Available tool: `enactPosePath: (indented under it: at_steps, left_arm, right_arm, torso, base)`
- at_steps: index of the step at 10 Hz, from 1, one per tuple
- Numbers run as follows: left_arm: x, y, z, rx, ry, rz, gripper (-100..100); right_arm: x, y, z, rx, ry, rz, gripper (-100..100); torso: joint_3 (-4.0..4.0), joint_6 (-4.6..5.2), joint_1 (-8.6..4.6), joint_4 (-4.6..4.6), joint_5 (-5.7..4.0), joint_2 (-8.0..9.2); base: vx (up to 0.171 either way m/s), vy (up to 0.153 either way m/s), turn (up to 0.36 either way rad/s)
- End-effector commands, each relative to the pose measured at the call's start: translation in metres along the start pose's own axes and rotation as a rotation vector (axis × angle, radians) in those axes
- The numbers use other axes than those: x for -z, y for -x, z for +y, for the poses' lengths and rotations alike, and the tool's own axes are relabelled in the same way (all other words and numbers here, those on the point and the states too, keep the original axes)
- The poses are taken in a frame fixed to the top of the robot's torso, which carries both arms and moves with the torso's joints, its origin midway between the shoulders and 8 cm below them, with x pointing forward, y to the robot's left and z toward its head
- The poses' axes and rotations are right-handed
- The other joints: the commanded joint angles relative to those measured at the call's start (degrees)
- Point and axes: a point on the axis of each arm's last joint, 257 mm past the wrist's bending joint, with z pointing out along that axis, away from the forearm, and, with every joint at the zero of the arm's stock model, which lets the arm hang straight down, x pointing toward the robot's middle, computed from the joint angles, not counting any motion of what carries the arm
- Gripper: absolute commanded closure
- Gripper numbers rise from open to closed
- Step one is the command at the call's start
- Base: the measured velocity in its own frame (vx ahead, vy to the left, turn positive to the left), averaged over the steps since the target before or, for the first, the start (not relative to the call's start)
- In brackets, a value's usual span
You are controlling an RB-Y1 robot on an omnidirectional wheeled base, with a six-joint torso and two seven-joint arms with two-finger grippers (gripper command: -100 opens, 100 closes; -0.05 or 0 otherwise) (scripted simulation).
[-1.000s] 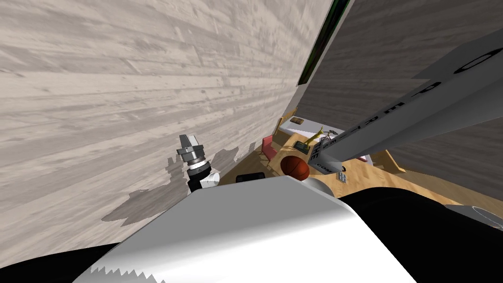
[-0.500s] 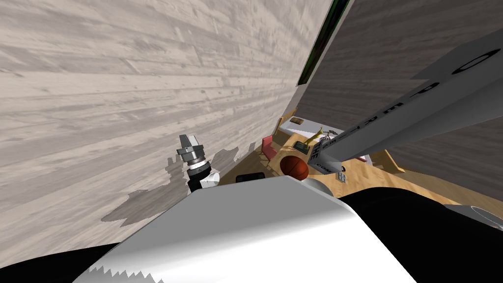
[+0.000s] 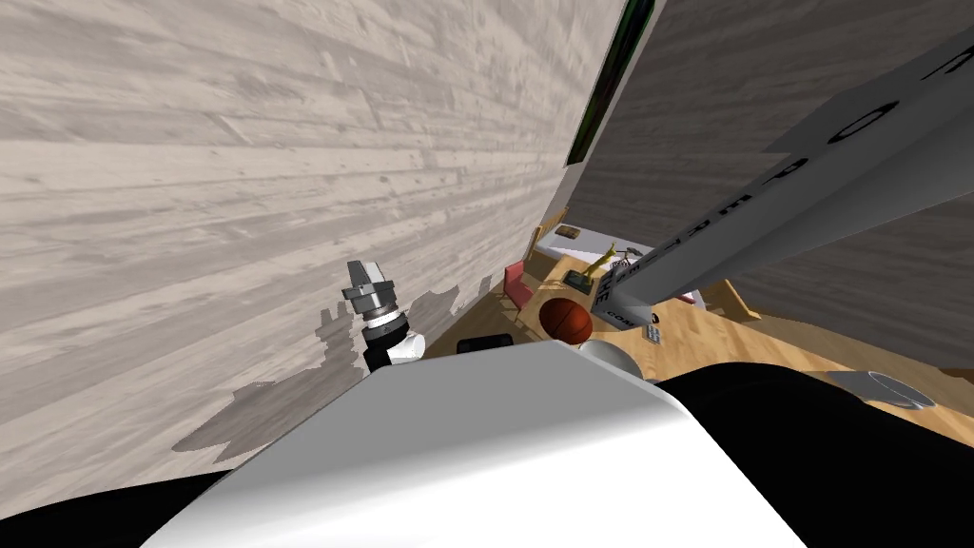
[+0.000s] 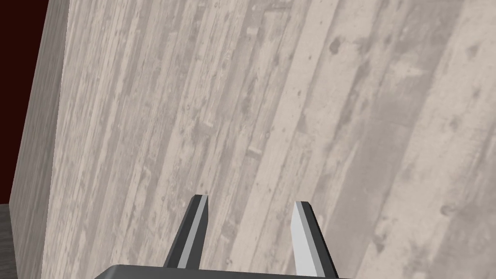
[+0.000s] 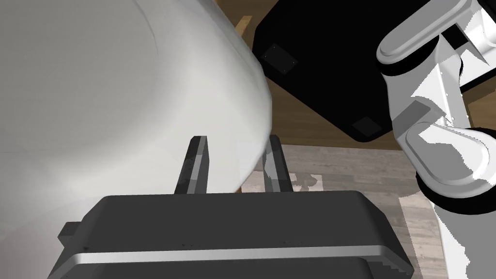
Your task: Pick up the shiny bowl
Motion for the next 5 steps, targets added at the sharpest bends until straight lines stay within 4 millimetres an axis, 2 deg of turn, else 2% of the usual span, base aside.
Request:
enactPosePath:
  at_steps: [1,3,4,5]
  left_arm:
    - [0.0000,0.0000,0.0000,0.000,0.000,0.000,0]
    - [0.0000,0.0000,0.0000,0.000,0.000,0.000,0]
    - [0.0000,0.0000,0.0000,0.000,0.000,0.000,0]
    - [0.0000,0.0000,0.0000,0.000,0.000,0.000,0]
  right_arm:
    - [0.0007,0.0027,-0.0029,0.014,0.010,-0.005,100]
    - [0.0022,0.0069,-0.0090,0.039,0.023,-0.013,100]
    - [0.0015,0.0060,-0.0086,0.032,0.017,-0.011,100]
    - [0.0015,0.0062,-0.0082,0.033,0.020,-0.011,0]
  torso:
    - [0.00,0.00,0.00,0.00,0.00,0.00]
    - [-0.03,0.01,-0.04,-0.03,0.01,-0.03]
    - [-0.04,-0.02,0.00,-0.04,0.01,-0.05]
    - [-0.05,-0.05,-0.03,-0.05,0.01,-0.06]
  base:
    - [0.003,0.013,-0.082]
    - [0.007,0.017,-0.145]
    - [0.001,0.009,-0.025]
    - [0.000,0.000,0.000]
